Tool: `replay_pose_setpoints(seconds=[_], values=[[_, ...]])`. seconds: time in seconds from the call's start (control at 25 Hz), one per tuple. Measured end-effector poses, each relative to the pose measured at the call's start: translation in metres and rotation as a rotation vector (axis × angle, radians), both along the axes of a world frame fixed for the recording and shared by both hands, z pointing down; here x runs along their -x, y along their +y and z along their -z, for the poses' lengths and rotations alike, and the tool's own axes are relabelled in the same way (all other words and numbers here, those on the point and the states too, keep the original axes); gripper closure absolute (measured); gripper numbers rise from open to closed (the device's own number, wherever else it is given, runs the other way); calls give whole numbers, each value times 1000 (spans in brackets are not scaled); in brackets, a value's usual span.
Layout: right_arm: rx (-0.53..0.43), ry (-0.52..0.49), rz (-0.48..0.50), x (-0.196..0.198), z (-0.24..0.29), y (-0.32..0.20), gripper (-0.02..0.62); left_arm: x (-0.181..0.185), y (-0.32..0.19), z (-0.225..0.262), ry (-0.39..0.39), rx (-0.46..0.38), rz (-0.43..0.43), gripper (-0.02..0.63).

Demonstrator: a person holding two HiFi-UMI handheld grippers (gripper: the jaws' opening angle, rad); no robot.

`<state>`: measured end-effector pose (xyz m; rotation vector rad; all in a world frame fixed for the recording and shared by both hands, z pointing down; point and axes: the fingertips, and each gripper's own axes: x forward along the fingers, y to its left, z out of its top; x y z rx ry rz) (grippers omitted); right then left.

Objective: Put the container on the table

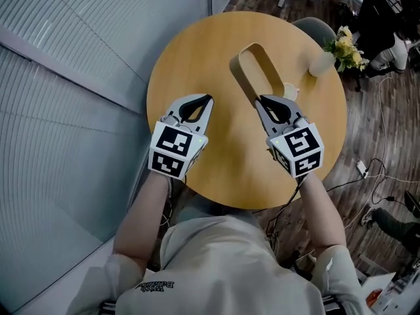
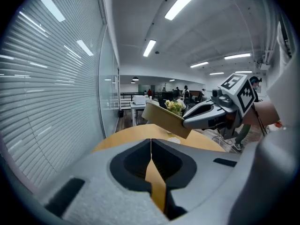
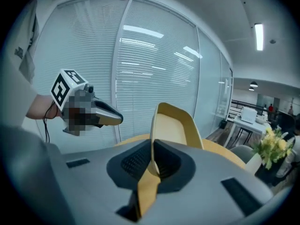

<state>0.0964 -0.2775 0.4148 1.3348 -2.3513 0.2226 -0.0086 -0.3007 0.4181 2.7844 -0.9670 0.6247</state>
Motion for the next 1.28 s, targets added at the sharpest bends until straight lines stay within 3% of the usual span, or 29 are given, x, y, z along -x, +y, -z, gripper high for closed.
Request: replay_pose_setpoints(seconds=[0.28,0.52,1.0,1.28], values=[[130,-39,-14,5,-69,-20,558,-4,-18,-50,-17,91,-15,583],[203,9,-34,12,-128,-34,558,7,-36,-93,27,171,53,584],[309,212,11,16,-233,-52,558,14,-41,-175,-17,290,53,584],[369,238,13,27,-271,-55,558,21,-41,-202,-47,338,65,584]])
